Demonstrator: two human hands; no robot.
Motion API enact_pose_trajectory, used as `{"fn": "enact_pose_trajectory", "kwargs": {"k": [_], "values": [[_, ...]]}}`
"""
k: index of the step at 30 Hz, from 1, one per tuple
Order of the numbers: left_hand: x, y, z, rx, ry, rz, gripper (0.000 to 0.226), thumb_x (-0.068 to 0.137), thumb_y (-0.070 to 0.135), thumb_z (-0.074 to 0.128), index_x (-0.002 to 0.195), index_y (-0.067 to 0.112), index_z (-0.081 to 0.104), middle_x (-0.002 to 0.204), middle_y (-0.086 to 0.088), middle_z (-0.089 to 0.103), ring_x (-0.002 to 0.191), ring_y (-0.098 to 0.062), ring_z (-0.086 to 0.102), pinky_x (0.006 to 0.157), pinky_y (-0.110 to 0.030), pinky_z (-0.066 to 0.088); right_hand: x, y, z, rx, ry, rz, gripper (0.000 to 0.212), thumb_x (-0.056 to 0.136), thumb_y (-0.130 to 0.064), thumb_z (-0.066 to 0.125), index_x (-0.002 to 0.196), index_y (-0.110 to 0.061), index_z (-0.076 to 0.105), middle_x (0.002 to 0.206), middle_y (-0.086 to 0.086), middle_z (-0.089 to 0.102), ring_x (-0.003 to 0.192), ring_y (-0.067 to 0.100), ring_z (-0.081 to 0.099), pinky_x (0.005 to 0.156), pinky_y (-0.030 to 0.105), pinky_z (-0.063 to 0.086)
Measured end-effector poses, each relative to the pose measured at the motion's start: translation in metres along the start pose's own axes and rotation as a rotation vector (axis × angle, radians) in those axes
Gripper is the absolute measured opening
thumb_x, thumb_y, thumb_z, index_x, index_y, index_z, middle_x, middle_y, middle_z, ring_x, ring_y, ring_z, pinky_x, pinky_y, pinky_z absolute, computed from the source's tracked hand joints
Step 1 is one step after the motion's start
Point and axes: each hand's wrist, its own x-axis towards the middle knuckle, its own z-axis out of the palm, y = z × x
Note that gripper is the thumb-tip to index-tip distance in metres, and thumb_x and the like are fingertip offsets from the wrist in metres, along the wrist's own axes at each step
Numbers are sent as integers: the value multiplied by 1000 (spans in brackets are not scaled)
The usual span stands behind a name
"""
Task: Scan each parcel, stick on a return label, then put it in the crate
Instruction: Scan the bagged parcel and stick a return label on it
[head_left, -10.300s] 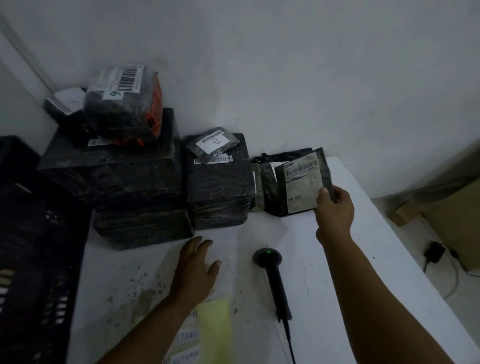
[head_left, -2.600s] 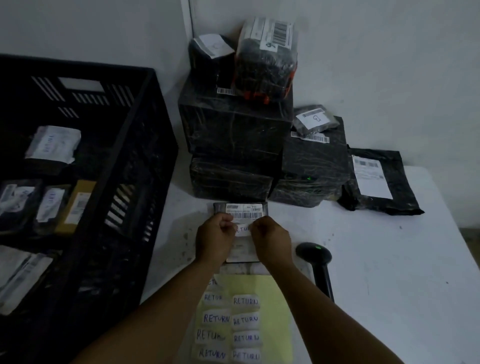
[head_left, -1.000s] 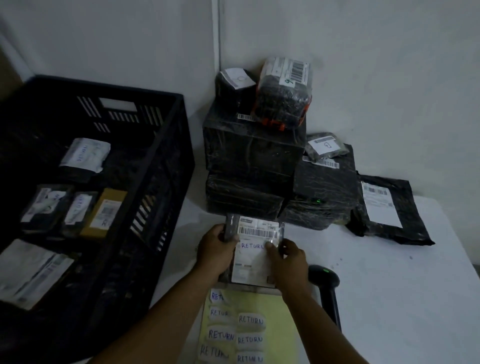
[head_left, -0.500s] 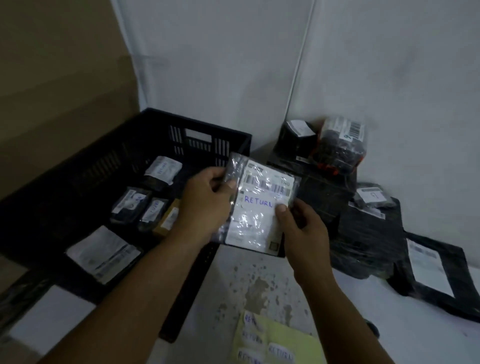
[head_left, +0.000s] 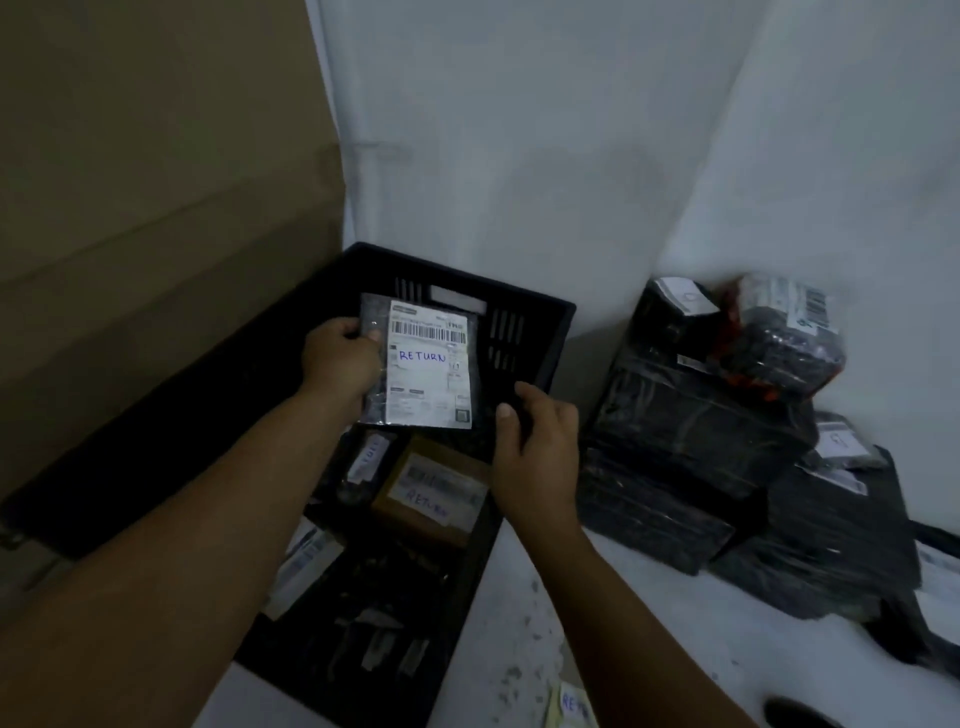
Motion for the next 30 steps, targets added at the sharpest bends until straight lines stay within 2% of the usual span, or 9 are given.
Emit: {"fn": "enact_pose_trajectory", "kwargs": {"k": [3, 5, 7, 12, 15, 19, 22, 26, 30], "values": [[28, -36, 21, 81, -48, -46, 10, 93, 16, 61, 88, 23, 66, 100, -1, 70, 79, -16, 67, 65, -29, 55, 0, 5, 6, -15, 49, -13, 34, 102, -22, 53, 135, -16, 57, 118, -4, 43, 105, 12, 54, 97, 27, 46], [39, -58, 39, 119, -101, -57, 13, 95, 16, 59, 101, 14, 70, 114, 2, 64, 88, -18, 64, 80, -33, 54, 0, 9, 5, -24, 80, -4, 33, 102, -21, 53, 134, -15, 58, 118, -3, 45, 107, 14, 55, 97, 28, 48], [46, -77, 57, 219, -171, -72, 24, 96, 21, 57, 113, 9, 69, 119, -7, 67, 93, -26, 64, 89, -42, 56, -1, 12, 4, -24, 102, 24, 32, 101, -22, 54, 132, -16, 59, 118, -4, 45, 106, 12, 56, 95, 29, 50], [56, -99, 90, 334, -195, -63, 33, 95, 25, 63, 121, 6, 67, 123, -16, 66, 89, -23, 58, 81, -31, 48, -4, 16, 7, -16, 140, 43, 32, 101, -25, 53, 132, -17, 59, 116, -5, 49, 107, 10, 56, 95, 34, 51], [62, -99, 95, 428, -206, 4, 51, 90, 25, 71, 135, 6, 56, 134, -14, 60, 114, -30, 59, 96, -32, 48, -4, 16, 8, -36, 145, 49, 32, 101, -27, 53, 132, -19, 60, 114, -6, 51, 107, 10, 55, 94, 35, 50], [62, -105, 97, 685, -334, 156, 51, 85, 31, 76, 124, 1, 62, 115, -17, 68, 102, -33, 64, 79, -32, 50, -4, 17, 7, -92, 140, 59, 37, 101, -28, 53, 136, -17, 58, 114, -3, 55, 110, 15, 54, 96, 38, 48], [60, -110, 93, 964, -388, 201, 50, 91, 44, 66, 116, 1, 64, 114, -19, 67, 104, -35, 62, 86, -36, 49, -4, 16, 7, -137, 144, 58, 38, 101, -29, 53, 138, -18, 57, 113, -3, 58, 110, 16, 51, 96, 41, 46], [57, -106, 91, 1000, -417, 215, 55, 91, 49, 63, 119, 2, 63, 121, -22, 63, 111, -37, 58, 94, -39, 48, -4, 15, 6, -183, 145, 59, 38, 101, -31, 53, 138, -22, 57, 115, -3, 60, 111, 16, 50, 96, 43, 45], [46, -94, 90, 927, -420, 381, 45, 93, 42, 63, 122, 8, 65, 121, -20, 63, 112, -38, 57, 92, -44, 50, -5, 15, 4, -189, 135, 60, 39, 102, -33, 52, 139, -22, 56, 118, -1, 61, 113, 17, 49, 97, 44, 44]]}}
